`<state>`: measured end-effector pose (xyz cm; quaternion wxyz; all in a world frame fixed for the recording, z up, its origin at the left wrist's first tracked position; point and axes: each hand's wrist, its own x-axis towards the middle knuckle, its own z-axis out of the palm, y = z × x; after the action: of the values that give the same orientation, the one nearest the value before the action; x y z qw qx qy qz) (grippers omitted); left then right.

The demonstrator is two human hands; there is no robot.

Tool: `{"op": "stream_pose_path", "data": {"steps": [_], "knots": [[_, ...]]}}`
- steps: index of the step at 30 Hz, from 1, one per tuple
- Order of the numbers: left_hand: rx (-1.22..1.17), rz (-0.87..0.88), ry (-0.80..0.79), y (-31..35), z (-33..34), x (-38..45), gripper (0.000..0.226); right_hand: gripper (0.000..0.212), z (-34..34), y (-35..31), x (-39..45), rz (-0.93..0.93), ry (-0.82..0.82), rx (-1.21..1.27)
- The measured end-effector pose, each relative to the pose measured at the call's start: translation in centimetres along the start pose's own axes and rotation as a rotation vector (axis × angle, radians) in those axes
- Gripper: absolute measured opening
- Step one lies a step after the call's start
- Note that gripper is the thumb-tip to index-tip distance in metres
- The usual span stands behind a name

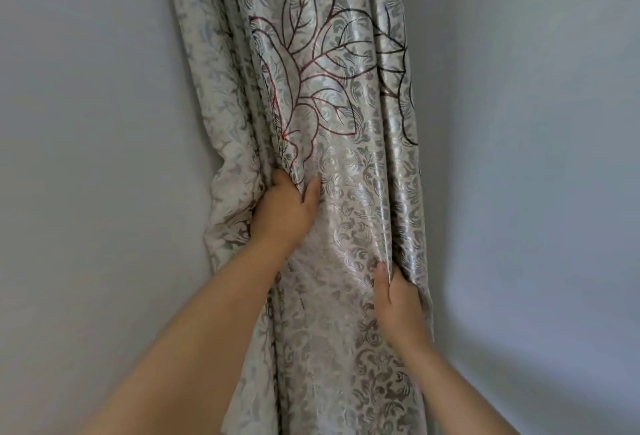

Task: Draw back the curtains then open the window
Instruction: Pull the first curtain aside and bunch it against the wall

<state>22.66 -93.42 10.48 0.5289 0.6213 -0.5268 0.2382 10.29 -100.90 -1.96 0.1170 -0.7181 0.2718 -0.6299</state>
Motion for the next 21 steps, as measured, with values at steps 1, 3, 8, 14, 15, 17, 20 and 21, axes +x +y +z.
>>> {"op": "stream_pose_path", "data": {"steps": [1,3,8,14,15,17,20,21], "knots": [[-0.003,-0.01,-0.04,0.0,1.0,0.5,0.052,0.032,0.2,0.9,0.6,0.005,-0.006,0.005],[-0.012,-0.03,-0.141,0.0,2.6,1.5,0.053,0.033,0.3,2.6,1.6,0.017,-0.018,0.015],[-0.098,-0.125,-0.327,0.1,4.6,2.5,0.046,0.035,-0.4,4.4,3.3,0.105,-0.096,0.086],[-0.14,-0.204,-0.354,0.4,3.5,1.6,0.045,0.033,-2.9,-1.7,6.8,0.006,0.043,0.161],[-0.12,-0.18,-0.319,0.6,3.2,1.3,0.043,0.032,-3.2,-3.2,7.9,-0.044,0.104,0.134],[0.082,-0.057,-0.112,1.0,2.6,0.3,0.036,0.028,-3.7,-6.1,9.8,-0.16,0.245,0.031],[0.342,0.101,0.366,1.3,1.6,-1.2,0.022,0.024,-3.8,-8.1,11.5,-0.282,0.428,-0.231],[0.344,0.091,0.455,1.1,1.3,-1.6,0.022,0.023,-3.7,-8.3,11.7,-0.299,0.45,-0.268]]}}
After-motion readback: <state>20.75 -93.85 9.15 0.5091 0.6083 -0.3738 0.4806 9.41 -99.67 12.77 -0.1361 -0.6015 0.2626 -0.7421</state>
